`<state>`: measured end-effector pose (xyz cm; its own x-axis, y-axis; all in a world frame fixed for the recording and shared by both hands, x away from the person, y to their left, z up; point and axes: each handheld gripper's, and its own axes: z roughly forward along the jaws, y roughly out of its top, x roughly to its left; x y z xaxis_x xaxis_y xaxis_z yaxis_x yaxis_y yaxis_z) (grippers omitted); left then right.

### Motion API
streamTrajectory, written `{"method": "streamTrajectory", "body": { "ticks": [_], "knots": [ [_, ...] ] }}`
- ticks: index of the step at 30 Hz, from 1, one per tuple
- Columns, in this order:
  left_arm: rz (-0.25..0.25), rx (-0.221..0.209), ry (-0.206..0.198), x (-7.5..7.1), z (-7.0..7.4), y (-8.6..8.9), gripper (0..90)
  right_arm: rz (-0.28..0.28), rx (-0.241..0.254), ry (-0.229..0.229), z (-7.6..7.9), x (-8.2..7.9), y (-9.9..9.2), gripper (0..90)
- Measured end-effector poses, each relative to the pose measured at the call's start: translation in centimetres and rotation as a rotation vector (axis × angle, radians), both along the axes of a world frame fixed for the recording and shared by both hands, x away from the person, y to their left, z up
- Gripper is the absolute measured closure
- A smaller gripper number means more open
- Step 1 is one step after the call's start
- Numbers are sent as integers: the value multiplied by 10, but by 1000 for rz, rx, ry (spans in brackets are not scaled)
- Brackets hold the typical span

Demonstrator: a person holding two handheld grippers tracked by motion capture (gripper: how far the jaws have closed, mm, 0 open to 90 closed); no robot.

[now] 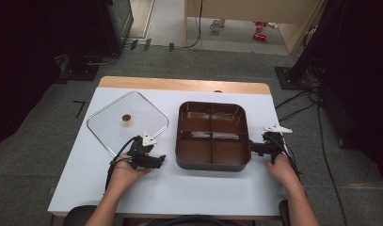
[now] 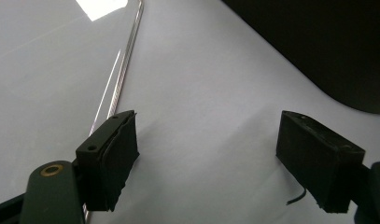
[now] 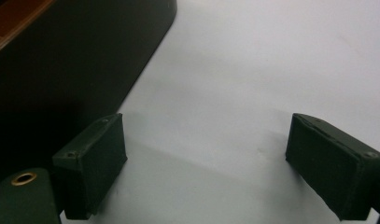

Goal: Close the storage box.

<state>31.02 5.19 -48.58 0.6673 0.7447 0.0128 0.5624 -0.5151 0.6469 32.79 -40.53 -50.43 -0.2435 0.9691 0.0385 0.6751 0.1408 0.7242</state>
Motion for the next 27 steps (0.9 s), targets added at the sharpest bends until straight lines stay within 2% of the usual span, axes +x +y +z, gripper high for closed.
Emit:
{"method": "streamTrajectory", "body": {
  "ticks": [6, 11, 18, 27],
  "knots": [
    [-35, -3, 15, -2, 6, 0, 257, 0, 0, 0, 0, 0, 0, 117],
    [-39, -34, 22, -3, 12, 5, 263, 0, 0, 0, 0, 0, 0, 117],
    [-32, -39, 53, -3, 19, 8, 261, 0, 1, 0, 0, 0, 0, 117],
    [-30, -75, 78, 1, 26, 14, 237, 0, 1, 0, 0, 0, 0, 117]
  ]
}}
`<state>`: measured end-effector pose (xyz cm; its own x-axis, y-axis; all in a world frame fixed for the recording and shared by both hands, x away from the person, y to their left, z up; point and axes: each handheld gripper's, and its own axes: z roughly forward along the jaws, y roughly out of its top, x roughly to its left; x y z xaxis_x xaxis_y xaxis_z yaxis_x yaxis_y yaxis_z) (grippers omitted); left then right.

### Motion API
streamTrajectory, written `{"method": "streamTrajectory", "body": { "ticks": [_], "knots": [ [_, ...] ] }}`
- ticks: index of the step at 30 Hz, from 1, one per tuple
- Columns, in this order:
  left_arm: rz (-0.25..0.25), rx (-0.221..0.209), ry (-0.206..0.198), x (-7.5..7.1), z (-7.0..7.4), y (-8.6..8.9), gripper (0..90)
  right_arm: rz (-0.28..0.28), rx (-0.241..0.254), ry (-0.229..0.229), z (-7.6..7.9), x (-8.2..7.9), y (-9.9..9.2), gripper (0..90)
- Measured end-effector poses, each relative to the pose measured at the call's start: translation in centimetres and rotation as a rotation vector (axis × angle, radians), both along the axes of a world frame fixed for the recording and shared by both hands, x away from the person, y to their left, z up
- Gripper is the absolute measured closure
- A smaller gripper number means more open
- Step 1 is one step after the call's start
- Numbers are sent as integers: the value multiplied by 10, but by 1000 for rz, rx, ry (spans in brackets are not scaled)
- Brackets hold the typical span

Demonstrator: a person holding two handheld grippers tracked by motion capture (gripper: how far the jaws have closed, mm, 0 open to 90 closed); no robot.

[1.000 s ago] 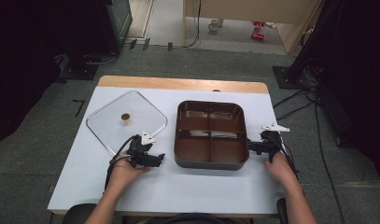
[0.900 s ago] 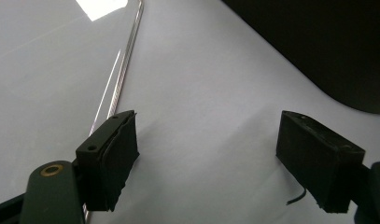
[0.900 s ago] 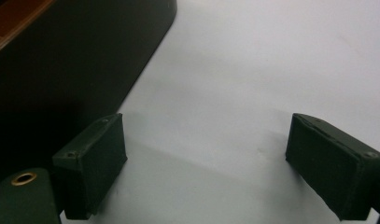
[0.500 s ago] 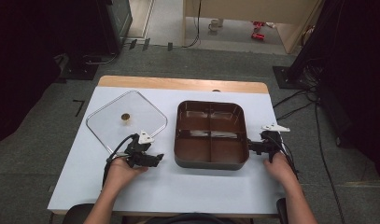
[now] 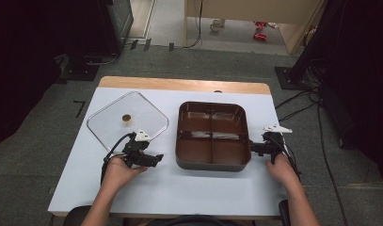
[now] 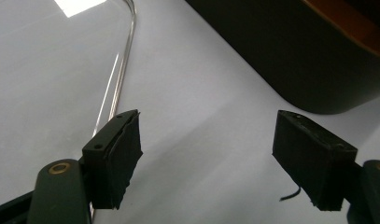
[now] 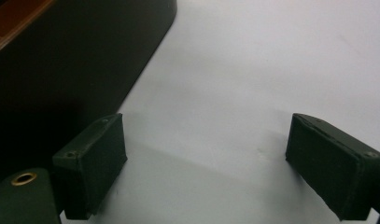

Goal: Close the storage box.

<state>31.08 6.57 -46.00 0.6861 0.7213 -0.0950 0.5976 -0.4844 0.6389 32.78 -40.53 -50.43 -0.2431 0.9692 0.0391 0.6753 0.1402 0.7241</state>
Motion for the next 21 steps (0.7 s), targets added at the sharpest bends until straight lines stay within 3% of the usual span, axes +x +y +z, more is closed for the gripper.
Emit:
{"method": "streamTrajectory", "body": {
  "ticks": [2, 4, 11, 21],
  "knots": [
    [22, -13, 34, 5, 1, 2, 229, 0, 0, 0, 0, 0, 0, 117],
    [28, -12, 39, 7, 1, 3, 231, 0, 0, 0, 0, 0, 0, 117],
    [15, -6, 6, 11, 4, 6, 250, 0, 0, 0, 0, 0, 0, 117],
    [26, -29, -14, 19, 12, 15, 259, 0, -1, 0, 0, 0, 0, 117]
  ]
}}
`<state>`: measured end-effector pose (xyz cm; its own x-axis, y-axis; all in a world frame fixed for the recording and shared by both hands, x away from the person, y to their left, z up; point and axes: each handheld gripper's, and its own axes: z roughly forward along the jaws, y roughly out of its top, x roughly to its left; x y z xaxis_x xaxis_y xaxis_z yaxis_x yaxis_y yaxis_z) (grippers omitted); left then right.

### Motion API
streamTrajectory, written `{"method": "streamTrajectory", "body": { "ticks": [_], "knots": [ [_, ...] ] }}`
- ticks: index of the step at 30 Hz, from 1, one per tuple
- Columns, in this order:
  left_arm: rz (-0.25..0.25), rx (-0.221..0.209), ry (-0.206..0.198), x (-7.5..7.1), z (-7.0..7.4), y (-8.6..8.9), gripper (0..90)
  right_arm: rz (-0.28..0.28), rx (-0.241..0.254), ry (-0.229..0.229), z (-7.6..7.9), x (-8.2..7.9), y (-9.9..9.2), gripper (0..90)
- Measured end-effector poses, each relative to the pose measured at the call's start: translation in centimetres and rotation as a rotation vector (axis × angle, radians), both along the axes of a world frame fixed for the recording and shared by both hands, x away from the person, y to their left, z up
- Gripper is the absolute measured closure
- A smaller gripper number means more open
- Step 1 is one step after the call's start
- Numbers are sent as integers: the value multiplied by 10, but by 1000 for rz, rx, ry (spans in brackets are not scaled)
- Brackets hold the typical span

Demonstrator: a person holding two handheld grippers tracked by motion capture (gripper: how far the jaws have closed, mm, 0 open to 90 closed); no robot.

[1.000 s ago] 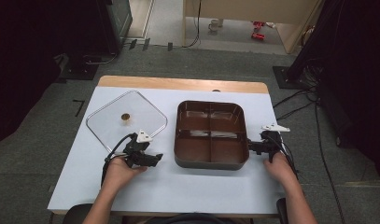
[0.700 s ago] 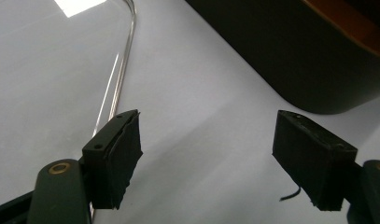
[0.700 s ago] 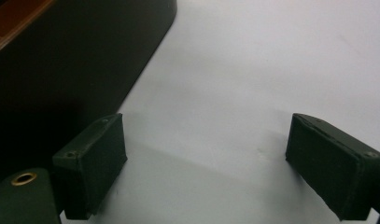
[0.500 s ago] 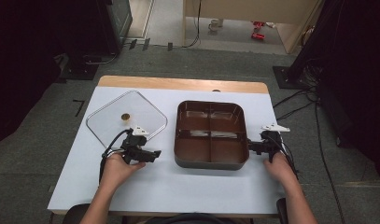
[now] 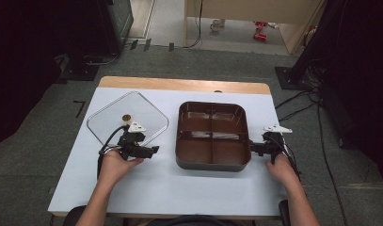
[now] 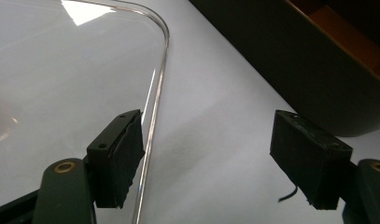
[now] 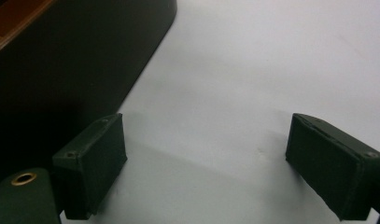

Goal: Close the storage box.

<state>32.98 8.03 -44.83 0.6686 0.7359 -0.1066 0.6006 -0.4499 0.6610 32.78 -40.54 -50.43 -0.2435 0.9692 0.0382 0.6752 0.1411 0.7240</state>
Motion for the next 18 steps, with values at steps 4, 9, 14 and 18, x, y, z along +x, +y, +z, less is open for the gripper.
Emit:
{"method": "streamTrajectory", "body": {
  "ticks": [4, 9, 14, 18],
  "knots": [
    [2, 7, -15, 5, 3, 4, 264, 0, 0, 0, 0, 0, 0, 117],
    [15, -2, -19, 10, 6, 9, 264, 0, 0, 0, 0, 0, 0, 117],
    [25, -1, -21, 18, 8, 17, 264, 0, 0, 1, 0, 0, 0, 117],
    [33, 11, -29, 24, 11, 19, 267, 0, 0, 0, 0, 0, 0, 117]
  ]
}}
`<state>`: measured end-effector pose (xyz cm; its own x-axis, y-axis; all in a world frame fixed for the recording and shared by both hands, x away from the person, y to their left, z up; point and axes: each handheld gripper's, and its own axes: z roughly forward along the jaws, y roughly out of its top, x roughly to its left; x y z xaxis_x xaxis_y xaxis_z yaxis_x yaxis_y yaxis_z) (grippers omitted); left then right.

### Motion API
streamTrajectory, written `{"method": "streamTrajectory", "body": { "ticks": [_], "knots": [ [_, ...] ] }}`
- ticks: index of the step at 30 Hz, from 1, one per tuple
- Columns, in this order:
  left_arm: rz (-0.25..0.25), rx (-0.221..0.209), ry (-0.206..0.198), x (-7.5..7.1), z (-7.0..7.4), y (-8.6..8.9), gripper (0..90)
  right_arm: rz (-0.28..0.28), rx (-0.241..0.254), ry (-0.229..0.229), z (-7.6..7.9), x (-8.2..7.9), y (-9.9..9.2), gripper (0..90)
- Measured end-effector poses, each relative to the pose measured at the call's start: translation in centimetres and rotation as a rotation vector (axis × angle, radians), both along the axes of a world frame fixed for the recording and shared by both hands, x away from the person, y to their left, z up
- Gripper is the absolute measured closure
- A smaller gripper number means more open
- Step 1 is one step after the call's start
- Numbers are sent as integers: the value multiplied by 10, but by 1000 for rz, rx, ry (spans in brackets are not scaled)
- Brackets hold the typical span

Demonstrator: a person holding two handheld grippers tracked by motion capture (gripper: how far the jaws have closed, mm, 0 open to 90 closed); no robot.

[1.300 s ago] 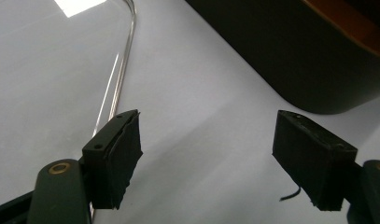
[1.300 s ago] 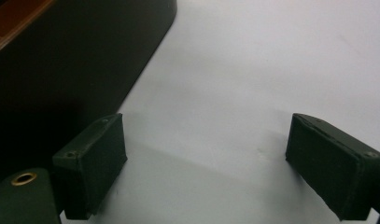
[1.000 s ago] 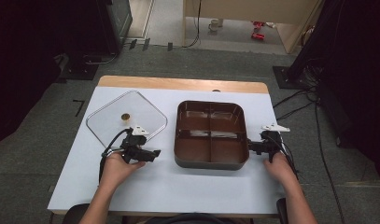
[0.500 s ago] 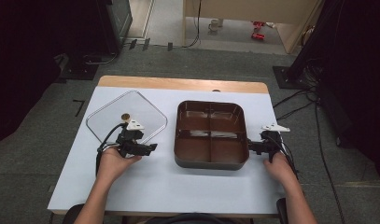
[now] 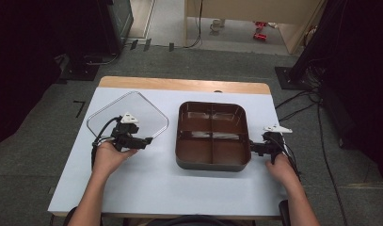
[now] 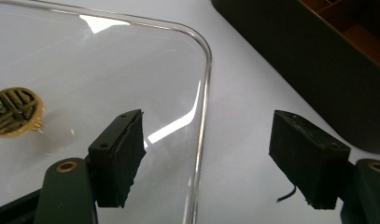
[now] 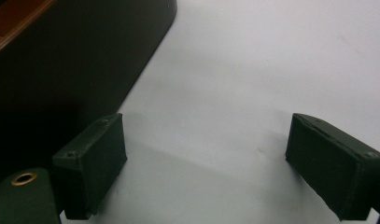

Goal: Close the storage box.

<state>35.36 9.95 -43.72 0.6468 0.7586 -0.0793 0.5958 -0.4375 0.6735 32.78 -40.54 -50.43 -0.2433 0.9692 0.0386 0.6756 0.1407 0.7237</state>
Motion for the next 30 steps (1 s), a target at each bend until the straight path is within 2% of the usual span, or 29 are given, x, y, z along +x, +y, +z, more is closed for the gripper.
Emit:
{"method": "streamTrajectory", "body": {
  "ticks": [3, 13, 17, 19, 22, 24, 28, 30],
  "knots": [
    [1, -5, -8, 7, 4, 2, 305, 0, 0, 0, 0, 0, 0, 117],
    [-1, -3, -18, 31, 9, 2, 301, 1, 0, -1, 0, 0, 0, 117],
    [3, -23, -12, 40, 7, 5, 298, 0, 1, 0, 0, 0, 0, 117],
    [2, -11, -16, 44, 7, 6, 300, 0, 1, 0, 0, 0, 0, 116],
    [11, -16, -9, 50, 8, 7, 289, 0, 1, 0, 0, 0, 0, 116],
    [5, -22, -20, 54, 9, 8, 282, 1, 0, 0, 0, 0, 0, 116],
    [28, -26, -27, 62, 9, 14, 290, 1, 0, 0, 0, 0, 0, 117],
    [36, -14, -28, 66, 8, 19, 299, 0, 2, -1, 0, 0, 0, 116]
  ]
}}
